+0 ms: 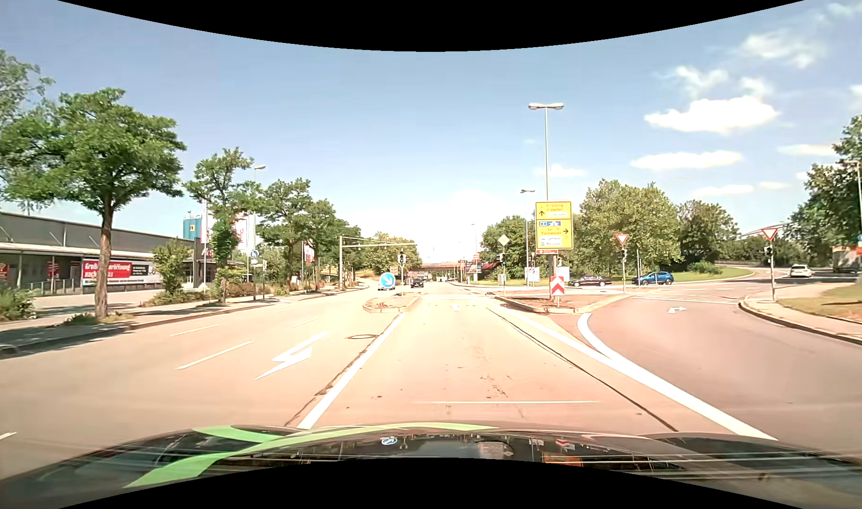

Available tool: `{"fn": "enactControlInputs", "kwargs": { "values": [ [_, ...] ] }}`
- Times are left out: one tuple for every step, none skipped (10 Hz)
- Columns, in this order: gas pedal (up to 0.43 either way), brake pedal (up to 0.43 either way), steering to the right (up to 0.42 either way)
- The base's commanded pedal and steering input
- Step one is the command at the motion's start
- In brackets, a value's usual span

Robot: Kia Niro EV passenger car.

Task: Follow the waypoints while adhering to traffic rules and regulations

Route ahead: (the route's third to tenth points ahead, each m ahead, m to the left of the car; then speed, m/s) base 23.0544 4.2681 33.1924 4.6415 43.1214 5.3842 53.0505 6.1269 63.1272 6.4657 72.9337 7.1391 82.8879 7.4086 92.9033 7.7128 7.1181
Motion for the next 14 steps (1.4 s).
{"fn": "enactControlInputs", "kwargs": {
  "values": [
    [0.228, 0.000, 0.005],
    [0.228, 0.000, 0.001],
    [0.228, 0.000, -0.002],
    [0.240, 0.000, -0.002],
    [0.240, 0.000, -0.005],
    [0.240, 0.000, -0.008],
    [0.240, 0.000, -0.007],
    [0.240, 0.000, -0.007],
    [0.240, 0.000, -0.008],
    [0.240, 0.000, -0.007],
    [0.240, 0.000, -0.008],
    [0.240, 0.000, -0.007],
    [0.240, 0.000, -0.007],
    [0.240, 0.000, -0.007]
  ]
}}
